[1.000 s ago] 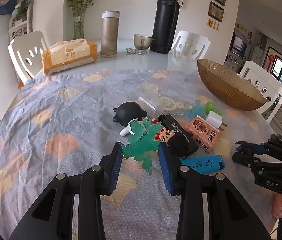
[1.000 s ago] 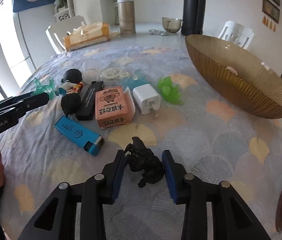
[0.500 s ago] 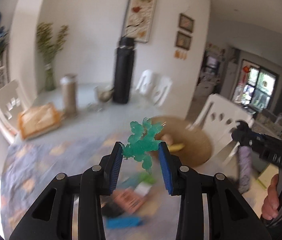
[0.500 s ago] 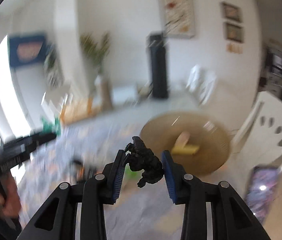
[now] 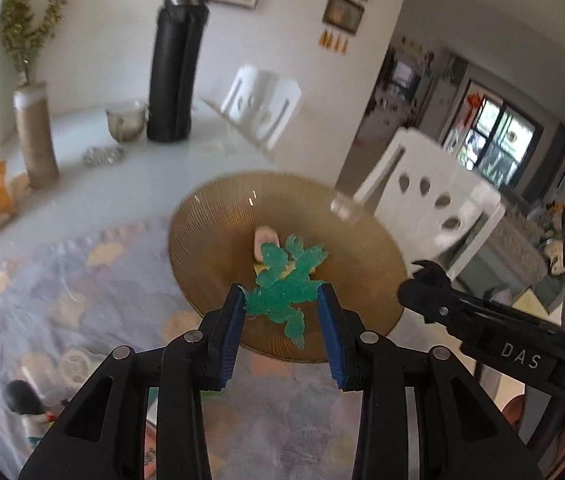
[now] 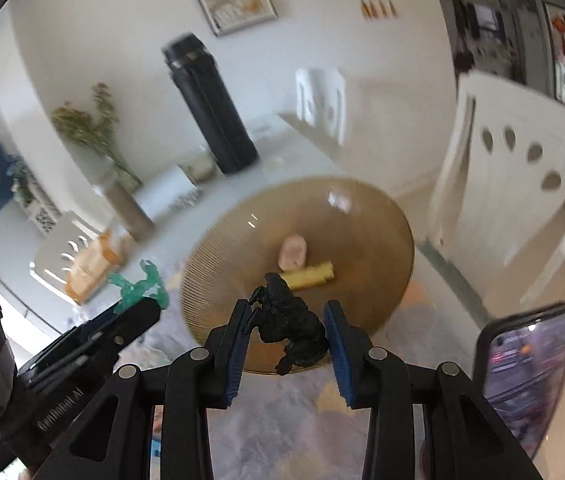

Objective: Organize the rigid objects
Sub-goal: 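Carry the green toy and black figurine in both tools over the bowl, then open both tools to drop the green toy and figurine into the bowl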

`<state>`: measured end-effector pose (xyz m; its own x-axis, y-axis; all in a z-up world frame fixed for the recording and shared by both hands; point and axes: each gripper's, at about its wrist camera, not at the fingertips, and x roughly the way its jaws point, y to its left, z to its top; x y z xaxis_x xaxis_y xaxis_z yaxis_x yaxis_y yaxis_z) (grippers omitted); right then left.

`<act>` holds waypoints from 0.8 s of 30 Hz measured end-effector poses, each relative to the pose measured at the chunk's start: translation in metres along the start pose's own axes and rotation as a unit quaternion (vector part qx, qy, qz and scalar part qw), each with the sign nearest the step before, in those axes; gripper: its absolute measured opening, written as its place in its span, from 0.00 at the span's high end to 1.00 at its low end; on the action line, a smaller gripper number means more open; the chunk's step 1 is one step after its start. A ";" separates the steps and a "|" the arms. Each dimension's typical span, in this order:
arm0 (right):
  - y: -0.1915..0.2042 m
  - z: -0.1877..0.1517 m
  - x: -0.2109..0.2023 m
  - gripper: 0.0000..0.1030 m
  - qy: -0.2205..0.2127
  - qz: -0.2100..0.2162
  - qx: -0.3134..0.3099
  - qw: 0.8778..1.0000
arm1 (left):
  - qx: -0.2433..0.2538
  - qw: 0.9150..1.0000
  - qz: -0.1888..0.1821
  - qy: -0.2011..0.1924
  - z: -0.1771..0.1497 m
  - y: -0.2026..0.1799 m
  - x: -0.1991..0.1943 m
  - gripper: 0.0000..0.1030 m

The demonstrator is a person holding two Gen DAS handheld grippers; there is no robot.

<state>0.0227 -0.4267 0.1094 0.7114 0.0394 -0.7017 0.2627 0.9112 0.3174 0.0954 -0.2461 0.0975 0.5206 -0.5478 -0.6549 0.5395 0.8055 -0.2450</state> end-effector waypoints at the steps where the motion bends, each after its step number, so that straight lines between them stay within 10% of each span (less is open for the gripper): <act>1: 0.000 -0.001 0.006 0.65 0.006 -0.003 -0.002 1.000 | -0.001 1.000 -0.003 0.006 -0.002 0.000 0.004 0.68; 5: -0.003 0.003 0.021 0.65 0.019 -0.008 0.000 1.000 | -0.006 1.000 -0.006 0.012 -0.008 -0.002 0.014 0.66; 10: -0.010 0.008 0.013 0.50 0.010 -0.012 0.016 1.000 | -0.002 0.999 0.036 -0.028 -0.008 -0.004 -0.005 0.32; 17: 0.009 0.003 -0.063 0.33 -0.082 0.006 -0.011 0.997 | -0.012 0.996 0.017 -0.087 -0.009 0.013 -0.082 0.31; 19: 0.024 -0.003 -0.075 0.16 -0.089 0.023 -0.027 0.995 | -0.018 0.994 0.015 -0.111 -0.019 0.022 -0.119 0.31; 24: 0.079 -0.032 -0.081 0.13 -0.081 0.059 -0.100 0.990 | -0.045 0.986 0.048 -0.155 -0.046 0.044 -0.184 0.31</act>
<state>-0.0352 -0.3443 0.1710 0.8293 0.0978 -0.5502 0.0493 0.9679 0.2465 -0.0066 -0.0995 0.1743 0.7513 -0.4998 -0.4310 0.4242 0.8660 -0.2648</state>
